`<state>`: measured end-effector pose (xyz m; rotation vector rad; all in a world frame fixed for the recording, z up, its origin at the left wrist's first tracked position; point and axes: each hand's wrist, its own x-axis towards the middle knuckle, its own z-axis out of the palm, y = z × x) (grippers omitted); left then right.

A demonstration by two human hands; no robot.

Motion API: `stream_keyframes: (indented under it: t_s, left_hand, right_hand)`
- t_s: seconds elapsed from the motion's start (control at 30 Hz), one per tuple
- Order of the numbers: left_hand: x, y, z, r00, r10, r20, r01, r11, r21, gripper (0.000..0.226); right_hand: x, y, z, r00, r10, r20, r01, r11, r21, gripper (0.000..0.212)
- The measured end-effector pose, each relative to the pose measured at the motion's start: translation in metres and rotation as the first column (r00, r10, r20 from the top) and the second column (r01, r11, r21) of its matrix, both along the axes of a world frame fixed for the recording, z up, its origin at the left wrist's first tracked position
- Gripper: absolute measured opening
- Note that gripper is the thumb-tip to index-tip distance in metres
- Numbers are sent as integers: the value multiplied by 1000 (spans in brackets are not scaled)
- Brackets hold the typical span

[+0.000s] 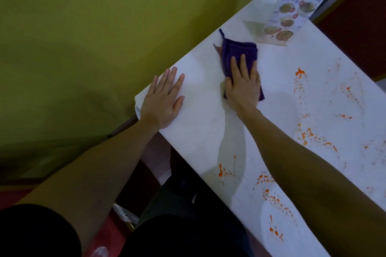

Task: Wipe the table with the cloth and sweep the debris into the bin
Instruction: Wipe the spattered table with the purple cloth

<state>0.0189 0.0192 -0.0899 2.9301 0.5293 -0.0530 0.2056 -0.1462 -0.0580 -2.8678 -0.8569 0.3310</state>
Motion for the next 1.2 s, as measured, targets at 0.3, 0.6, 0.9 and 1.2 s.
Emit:
stream_keyframes:
  t_s: [0.3,0.6,0.9,1.2]
  left_hand:
    - [0,0,1,1000,-7,6,7,999,-31,62]
    - [-1,2,-2,999,-28,21,28,1000,-13,60]
    - [-18,-12,10,995,-97,23,98,994,-52,64]
    - [-20,-24,3,993,-116,17,117,993,-11,61]
  right_hand:
    - [-97,-34,-5,967,256,6,-256,965,57,58]
    - [-58,-103,3,996,-90,15,90,996,-10,58]
    - [-148,-25,-1,999,29,-15,-29,999,15,61]
    - [-197,-163,2,995,-100,18,100,995,-27,61]
